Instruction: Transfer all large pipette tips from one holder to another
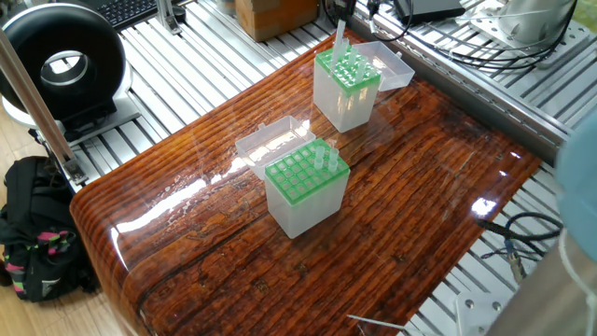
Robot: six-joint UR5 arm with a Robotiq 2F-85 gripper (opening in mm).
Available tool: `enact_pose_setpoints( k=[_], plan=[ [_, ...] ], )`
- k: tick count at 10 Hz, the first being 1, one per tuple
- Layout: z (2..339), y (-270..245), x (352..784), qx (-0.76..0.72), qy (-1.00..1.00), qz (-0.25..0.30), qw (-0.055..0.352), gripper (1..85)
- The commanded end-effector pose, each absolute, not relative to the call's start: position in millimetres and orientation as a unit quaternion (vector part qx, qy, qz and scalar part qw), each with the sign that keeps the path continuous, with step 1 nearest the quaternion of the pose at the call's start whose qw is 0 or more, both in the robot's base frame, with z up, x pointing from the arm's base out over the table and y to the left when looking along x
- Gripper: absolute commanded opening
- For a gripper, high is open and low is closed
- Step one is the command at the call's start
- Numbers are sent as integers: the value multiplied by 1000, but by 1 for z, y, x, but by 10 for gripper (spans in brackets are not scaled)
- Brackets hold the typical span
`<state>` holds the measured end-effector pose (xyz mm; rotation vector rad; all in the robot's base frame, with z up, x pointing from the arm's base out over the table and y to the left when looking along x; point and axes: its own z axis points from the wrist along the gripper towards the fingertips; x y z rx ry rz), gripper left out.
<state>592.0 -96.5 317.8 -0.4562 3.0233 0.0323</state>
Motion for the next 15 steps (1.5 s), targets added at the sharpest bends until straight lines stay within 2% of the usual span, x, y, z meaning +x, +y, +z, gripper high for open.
enact_pose_setpoints(
  k=[1,3,8,13,15],
  plan=[
    [288,-104,602,-160,985,33,57,17],
    [273,-106,590,-163,984,26,63,37],
    [287,-128,581,-166,985,1,57,20],
    [275,-140,570,-175,983,8,50,23],
    [276,-134,559,-174,984,23,34,23]
  ],
)
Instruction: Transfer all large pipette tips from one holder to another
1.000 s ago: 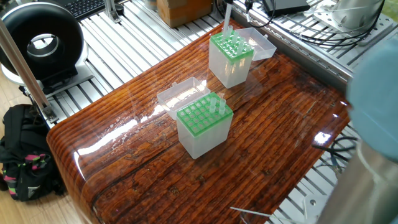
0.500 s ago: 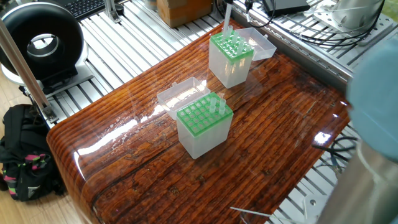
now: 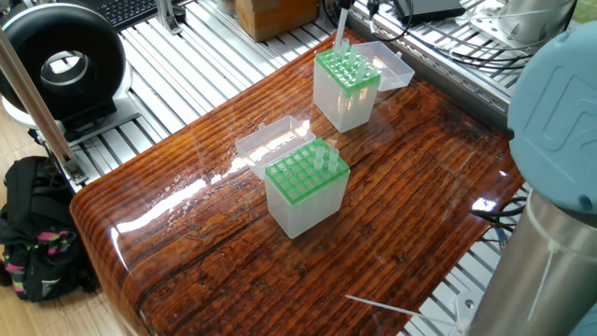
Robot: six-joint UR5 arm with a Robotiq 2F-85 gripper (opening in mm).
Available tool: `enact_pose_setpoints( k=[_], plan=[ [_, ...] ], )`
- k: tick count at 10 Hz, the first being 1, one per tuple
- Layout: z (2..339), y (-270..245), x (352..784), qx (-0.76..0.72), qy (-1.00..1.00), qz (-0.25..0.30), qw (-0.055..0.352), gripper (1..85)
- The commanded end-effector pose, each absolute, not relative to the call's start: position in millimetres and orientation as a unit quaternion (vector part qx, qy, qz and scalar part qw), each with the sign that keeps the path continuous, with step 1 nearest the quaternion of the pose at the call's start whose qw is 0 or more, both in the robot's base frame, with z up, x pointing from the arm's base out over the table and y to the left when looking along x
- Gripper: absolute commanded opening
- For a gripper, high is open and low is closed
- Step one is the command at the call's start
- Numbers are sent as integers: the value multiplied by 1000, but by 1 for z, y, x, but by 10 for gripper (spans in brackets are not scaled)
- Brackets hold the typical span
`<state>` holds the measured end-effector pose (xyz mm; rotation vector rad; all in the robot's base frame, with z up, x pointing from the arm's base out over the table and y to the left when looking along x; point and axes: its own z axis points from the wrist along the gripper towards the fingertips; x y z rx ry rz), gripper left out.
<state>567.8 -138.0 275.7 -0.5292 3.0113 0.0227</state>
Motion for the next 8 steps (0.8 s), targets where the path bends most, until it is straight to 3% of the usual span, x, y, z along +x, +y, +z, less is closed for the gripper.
enact_pose_setpoints(
  k=[1,8],
  plan=[
    [276,-132,555,-172,984,25,30,27],
    [275,-136,563,-173,984,12,45,23]
  ],
)
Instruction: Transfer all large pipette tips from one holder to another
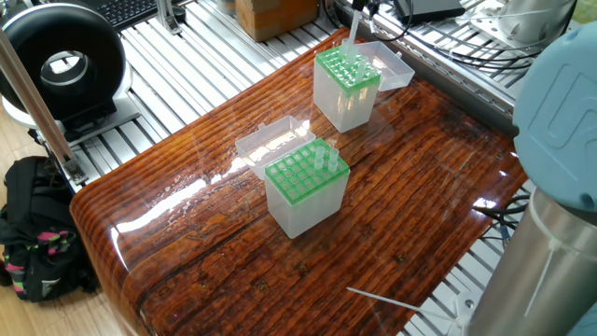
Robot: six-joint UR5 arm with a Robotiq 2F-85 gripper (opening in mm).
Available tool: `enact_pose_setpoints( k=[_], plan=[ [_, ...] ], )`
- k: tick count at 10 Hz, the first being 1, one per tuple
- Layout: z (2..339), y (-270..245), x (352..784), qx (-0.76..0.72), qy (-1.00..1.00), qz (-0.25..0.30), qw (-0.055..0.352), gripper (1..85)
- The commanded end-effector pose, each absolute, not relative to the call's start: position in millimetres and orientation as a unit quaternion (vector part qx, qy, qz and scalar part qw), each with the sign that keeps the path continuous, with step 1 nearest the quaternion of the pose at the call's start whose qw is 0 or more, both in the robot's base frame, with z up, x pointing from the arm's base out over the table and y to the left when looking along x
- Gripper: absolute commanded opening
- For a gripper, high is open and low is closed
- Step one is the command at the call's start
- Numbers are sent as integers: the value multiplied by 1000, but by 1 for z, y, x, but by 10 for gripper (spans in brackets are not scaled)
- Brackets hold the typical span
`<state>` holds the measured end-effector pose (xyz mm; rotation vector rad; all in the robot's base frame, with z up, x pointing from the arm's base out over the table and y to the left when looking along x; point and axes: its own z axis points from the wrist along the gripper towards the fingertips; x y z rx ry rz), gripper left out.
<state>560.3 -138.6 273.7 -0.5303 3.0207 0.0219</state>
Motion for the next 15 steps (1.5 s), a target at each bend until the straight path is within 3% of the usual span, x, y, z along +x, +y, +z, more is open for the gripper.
enact_pose_setpoints(
  k=[1,15],
  plan=[
    [276,-136,565,-174,983,11,48,23],
    [266,-140,571,-180,983,4,44,37]
  ],
)
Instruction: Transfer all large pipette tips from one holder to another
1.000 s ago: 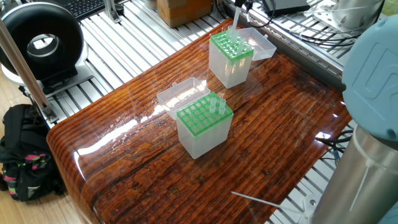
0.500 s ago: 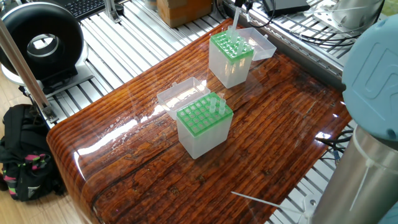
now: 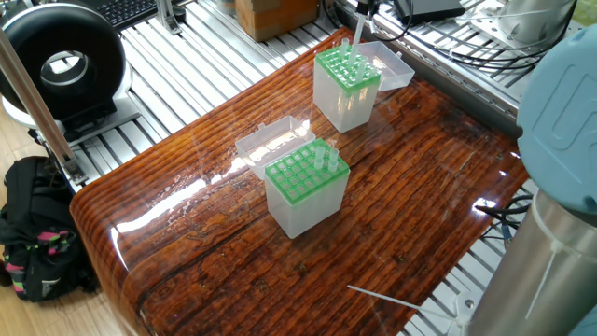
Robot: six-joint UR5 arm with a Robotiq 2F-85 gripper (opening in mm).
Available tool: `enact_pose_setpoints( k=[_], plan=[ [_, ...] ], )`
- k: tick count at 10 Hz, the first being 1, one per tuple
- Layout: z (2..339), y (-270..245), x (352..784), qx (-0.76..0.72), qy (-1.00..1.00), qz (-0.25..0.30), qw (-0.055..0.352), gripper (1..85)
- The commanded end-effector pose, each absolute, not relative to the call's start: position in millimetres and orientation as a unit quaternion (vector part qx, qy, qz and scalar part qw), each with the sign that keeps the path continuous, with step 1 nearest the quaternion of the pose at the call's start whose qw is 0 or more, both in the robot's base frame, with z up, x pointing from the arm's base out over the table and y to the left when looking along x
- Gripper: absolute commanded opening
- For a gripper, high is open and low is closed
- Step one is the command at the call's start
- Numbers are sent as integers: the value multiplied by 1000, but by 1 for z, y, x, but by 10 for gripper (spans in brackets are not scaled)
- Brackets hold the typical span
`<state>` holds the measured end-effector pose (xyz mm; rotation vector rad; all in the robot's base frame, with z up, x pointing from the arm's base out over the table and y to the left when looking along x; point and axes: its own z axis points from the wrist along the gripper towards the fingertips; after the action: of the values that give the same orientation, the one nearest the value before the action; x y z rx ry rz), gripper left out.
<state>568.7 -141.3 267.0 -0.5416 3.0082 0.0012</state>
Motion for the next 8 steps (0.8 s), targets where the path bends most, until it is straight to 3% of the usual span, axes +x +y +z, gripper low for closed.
enact_pose_setpoints(
  k=[1,6,7,8],
  plan=[
    [264,-140,571,-183,982,5,42,37],
    [261,-134,568,-204,978,24,37,167],
    [261,-135,568,-211,976,24,36,217],
    [262,-133,563,-217,975,31,27,330]
  ],
)
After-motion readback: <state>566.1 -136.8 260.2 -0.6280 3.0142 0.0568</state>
